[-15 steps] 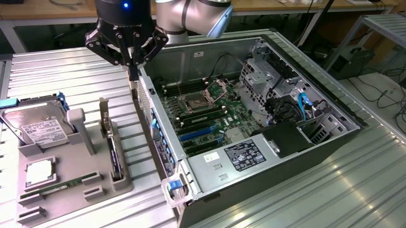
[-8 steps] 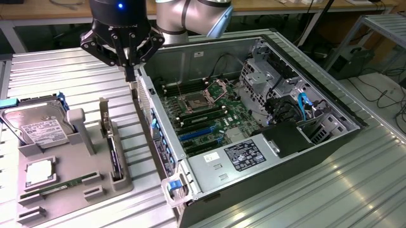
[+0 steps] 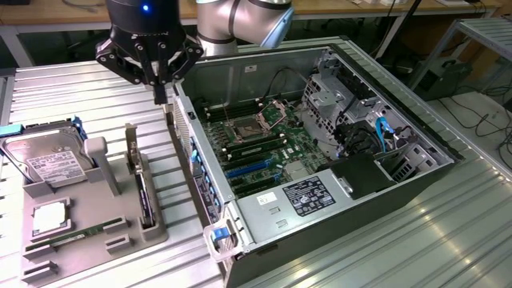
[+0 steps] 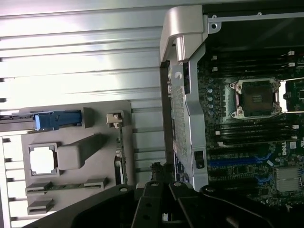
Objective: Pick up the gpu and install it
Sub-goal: 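Reach for the gpu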
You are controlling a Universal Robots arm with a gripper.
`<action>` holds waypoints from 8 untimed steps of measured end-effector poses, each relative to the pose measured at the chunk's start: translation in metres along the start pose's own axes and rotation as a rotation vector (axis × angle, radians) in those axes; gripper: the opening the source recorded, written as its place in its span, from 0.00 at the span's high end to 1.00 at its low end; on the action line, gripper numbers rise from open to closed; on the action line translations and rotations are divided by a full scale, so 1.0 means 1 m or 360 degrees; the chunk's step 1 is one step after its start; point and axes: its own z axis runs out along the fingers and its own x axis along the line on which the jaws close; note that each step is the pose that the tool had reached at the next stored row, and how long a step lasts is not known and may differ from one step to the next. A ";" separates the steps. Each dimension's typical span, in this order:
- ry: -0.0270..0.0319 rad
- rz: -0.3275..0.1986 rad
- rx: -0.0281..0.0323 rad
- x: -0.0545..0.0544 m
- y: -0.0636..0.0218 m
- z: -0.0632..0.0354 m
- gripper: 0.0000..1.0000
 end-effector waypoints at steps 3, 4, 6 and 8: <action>0.00002 0.0000 0.00001 0.002 -0.0005 -0.0001 0.89; 0.00001 0.0000 0.00001 0.004 -0.0008 -0.0002 0.89; 0.00000 0.0000 0.00001 0.006 -0.0011 -0.0002 0.89; 0.00001 0.0000 0.00001 0.007 -0.0014 -0.0003 0.89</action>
